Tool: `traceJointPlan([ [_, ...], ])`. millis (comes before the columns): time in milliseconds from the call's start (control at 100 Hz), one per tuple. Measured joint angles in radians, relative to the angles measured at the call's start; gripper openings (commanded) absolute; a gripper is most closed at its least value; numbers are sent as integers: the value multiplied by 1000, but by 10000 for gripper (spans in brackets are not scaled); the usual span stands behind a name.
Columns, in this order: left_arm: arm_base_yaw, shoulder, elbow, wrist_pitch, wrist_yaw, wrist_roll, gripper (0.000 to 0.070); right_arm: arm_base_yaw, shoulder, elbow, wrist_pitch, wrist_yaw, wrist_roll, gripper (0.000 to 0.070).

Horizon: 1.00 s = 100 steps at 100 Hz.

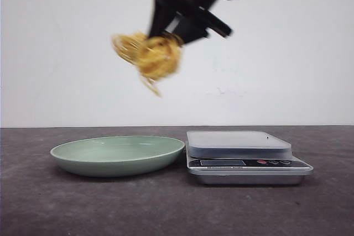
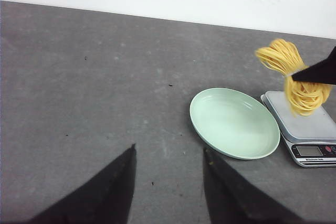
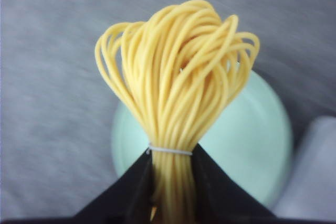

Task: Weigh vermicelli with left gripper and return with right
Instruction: 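Lift the vermicelli with the right gripper and carry it toward the plate, then lower the vermicelli onto the green plate, open the right gripper, withdraw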

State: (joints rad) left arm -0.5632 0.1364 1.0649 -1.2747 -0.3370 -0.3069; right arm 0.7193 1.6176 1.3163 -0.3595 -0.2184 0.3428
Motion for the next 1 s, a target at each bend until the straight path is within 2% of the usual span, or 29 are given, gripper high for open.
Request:
traceJointPlan([
  [240,0,0,0,0,0,0,242,19,35,2,139,-3,124,3],
  [420,0,0,0,0,0,0,242,6,122,2,164,-3,208,3],
  [640,0,0,0,0,0,0,242,7,245,2,164,-26,257,3],
  [900,0,0,0,0,0,0,243,7,341,2,148,-40,270,4],
  [960,0,0,0,0,0,0,243,7,341,2,150,-40,269,26],
  [1000,0,0,0,0,0,0,243,7,341,2,162,-40,269,99],
])
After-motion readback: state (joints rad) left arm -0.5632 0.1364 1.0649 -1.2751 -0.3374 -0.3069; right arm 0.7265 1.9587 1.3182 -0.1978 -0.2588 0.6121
